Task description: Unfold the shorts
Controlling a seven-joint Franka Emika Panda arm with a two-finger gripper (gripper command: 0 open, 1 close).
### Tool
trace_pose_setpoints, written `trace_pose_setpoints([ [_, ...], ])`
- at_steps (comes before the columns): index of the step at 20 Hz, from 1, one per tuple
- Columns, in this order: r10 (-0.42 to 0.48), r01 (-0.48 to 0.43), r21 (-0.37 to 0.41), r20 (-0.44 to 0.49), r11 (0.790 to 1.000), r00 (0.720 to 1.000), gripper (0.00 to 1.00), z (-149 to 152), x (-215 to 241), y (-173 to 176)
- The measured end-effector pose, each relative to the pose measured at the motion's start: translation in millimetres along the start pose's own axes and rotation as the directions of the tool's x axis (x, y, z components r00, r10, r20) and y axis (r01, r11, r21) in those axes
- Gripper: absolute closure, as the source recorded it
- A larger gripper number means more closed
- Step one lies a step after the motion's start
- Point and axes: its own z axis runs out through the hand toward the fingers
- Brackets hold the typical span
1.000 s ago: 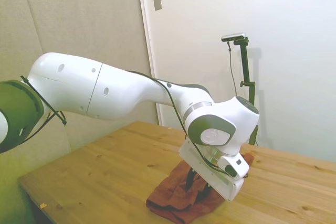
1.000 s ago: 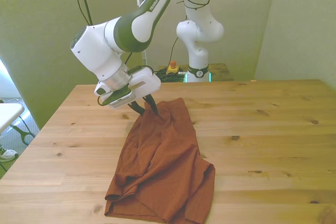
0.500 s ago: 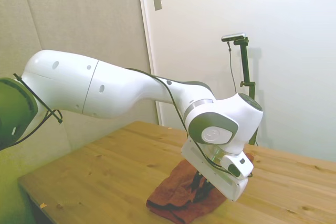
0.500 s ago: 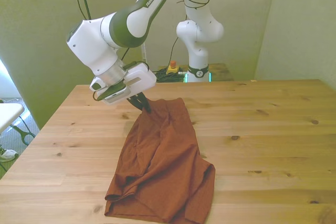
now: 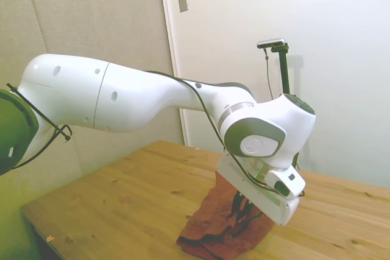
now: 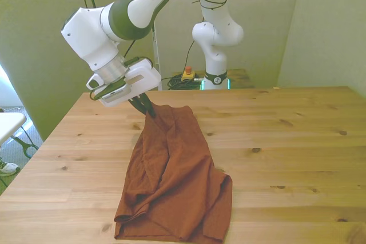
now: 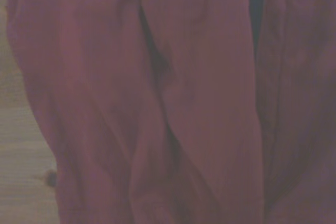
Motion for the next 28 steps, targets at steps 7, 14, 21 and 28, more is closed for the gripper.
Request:
trace_pose_setpoints([
  [7, -0.083, 0.083, -0.008, -0.008, 0.997, 0.997, 1.00, -6.1, -36.4, -75.6],
  [14, -0.188, 0.188, -0.057, 0.016, 0.980, 0.982, 1.00, 27.2, -97.8, -138.7],
  [21, -0.320, 0.316, -0.165, 0.002, 0.934, 0.947, 0.00, 79.3, -154.5, -170.6],
  [28, -0.387, 0.384, -0.203, 0.026, 0.901, 0.922, 0.00, 113.8, -189.9, -182.8],
])
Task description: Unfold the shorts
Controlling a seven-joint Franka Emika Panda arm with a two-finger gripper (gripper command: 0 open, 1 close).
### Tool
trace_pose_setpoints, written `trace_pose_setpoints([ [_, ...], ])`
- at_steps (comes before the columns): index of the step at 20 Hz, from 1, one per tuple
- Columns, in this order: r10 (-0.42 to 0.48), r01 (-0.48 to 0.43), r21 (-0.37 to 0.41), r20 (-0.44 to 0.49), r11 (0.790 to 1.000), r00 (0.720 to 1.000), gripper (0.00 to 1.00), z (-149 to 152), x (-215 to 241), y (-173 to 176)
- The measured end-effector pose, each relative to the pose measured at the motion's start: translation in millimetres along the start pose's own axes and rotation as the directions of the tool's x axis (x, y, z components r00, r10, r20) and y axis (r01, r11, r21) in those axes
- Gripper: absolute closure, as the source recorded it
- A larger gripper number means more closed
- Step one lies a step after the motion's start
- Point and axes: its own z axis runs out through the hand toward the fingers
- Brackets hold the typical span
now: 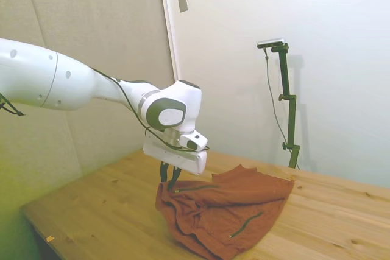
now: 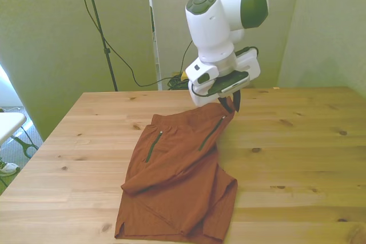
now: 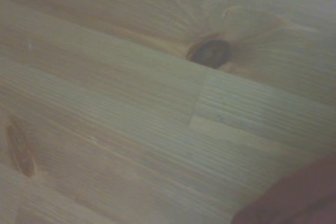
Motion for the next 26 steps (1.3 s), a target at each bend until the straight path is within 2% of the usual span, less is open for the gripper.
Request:
trace_pose_setpoints([
  [4, -0.008, 0.008, -0.014, -0.009, 1.000, 1.000, 0.00, 3.6, -4.7, -5.6],
  [7, 0.097, -0.096, 0.007, -0.098, 0.995, 0.991, 0.00, -7.2, 3.8, -8.7],
  [10, 0.218, -0.215, 0.036, -0.195, 0.976, 0.956, 0.00, -36.1, 32.1, 7.0],
  [13, 0.346, -0.337, 0.078, -0.271, 0.938, 0.898, 0.00, -72.4, 82.2, 58.1],
  [16, 0.472, -0.460, 0.119, -0.332, 0.880, 0.817, 0.00, -100.1, 128.7, 117.4],
  [19, 0.589, -0.574, 0.160, -0.358, 0.803, 0.725, 0.00, -105.8, 165.2, 152.4],
  [22, 0.696, -0.672, 0.211, -0.358, 0.710, 0.623, 0.00, -97.2, 191.3, 157.0],
  [26, 0.817, -0.761, 0.316, -0.340, 0.567, 0.467, 0.00, -80.8, 214.4, 147.7],
])
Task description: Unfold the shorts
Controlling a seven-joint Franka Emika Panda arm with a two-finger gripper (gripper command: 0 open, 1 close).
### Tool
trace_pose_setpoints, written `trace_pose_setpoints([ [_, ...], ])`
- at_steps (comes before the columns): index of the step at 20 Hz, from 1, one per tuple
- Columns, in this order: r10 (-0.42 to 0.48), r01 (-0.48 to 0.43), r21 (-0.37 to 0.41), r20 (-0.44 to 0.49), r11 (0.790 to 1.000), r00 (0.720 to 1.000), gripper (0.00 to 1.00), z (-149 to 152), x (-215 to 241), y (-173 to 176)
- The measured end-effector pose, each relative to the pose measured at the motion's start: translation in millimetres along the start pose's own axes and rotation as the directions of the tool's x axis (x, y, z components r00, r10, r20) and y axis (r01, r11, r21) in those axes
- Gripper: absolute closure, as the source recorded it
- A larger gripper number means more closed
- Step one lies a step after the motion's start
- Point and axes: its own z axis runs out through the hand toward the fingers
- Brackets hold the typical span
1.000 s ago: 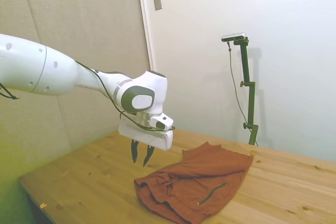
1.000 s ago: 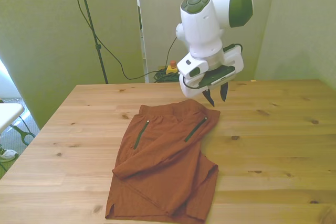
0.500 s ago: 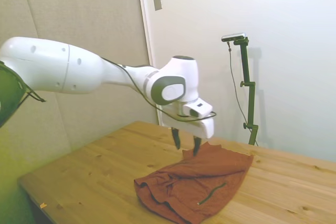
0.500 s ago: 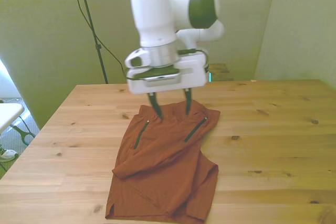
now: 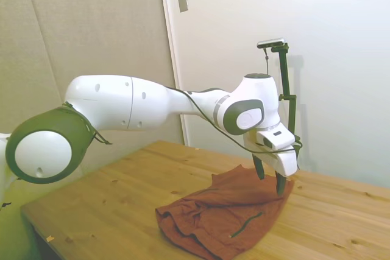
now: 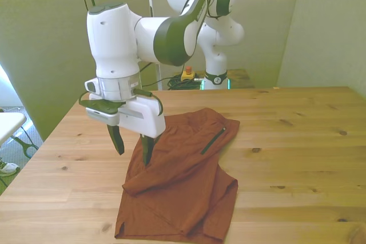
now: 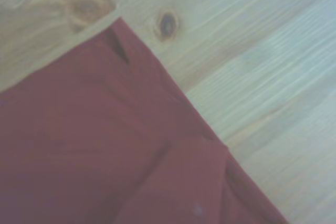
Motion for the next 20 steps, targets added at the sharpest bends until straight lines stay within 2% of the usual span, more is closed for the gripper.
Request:
trace_pose_setpoints([
  [2, 0.076, -0.076, 0.025, -0.008, 0.997, 0.997, 0.00, 13.5, -4.3, -6.4],
  [5, 0.096, -0.096, 0.025, 0.006, 0.995, 0.995, 0.00, 31.0, -12.7, -10.3],
  [6, 0.094, -0.095, 0.023, 0.013, 0.995, 0.995, 1.00, 34.1, -15.5, -11.2],
  [14, 0.091, -0.092, 0.015, 0.049, 0.996, 0.995, 1.00, 51.4, -21.6, -12.8],
  [20, 0.090, -0.091, 0.023, 0.047, 0.996, 0.995, 1.00, 50.5, -20.3, -15.5],
])
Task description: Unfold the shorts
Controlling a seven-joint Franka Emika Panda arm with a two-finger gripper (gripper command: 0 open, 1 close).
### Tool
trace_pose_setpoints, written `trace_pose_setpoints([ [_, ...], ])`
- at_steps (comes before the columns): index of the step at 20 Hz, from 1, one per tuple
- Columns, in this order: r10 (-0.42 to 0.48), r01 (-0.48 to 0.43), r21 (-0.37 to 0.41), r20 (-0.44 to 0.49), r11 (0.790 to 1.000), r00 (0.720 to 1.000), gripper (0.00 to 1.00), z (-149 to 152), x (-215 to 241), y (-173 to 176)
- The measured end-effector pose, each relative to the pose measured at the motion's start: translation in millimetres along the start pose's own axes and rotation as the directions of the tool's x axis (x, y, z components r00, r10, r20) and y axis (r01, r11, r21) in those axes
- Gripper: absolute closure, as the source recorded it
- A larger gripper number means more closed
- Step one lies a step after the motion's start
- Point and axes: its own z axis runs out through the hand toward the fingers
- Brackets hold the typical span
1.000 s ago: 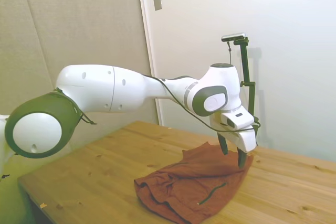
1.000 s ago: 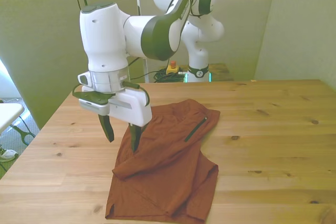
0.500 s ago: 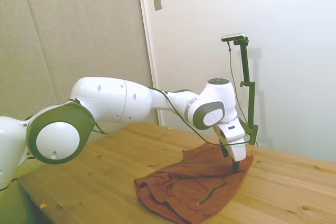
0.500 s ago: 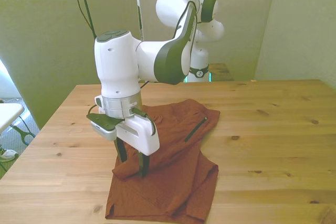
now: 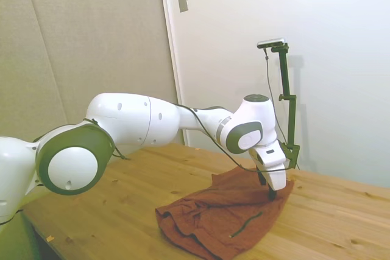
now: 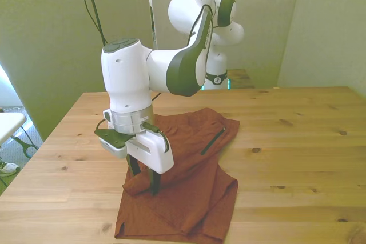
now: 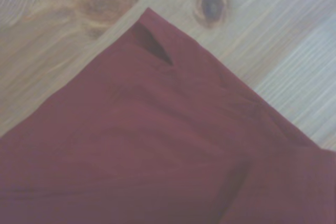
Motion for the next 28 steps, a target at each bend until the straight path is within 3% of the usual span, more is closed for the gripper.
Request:
trace_pose_setpoints([
  [13, 0.003, -0.003, -0.003, -0.003, 1.000, 1.000, 1.00, 3.4, 5.0, 1.7],
  [18, -0.015, 0.015, 0.024, 0.003, 1.000, 1.000, 1.00, -12.1, -2.4, -5.0],
  [23, -0.091, 0.085, 0.083, 0.072, 0.993, 0.993, 1.00, -40.9, -49.7, -22.0],
  [28, -0.209, 0.194, 0.139, 0.109, 0.971, 0.972, 1.00, -65.0, -122.3, -44.6],
])
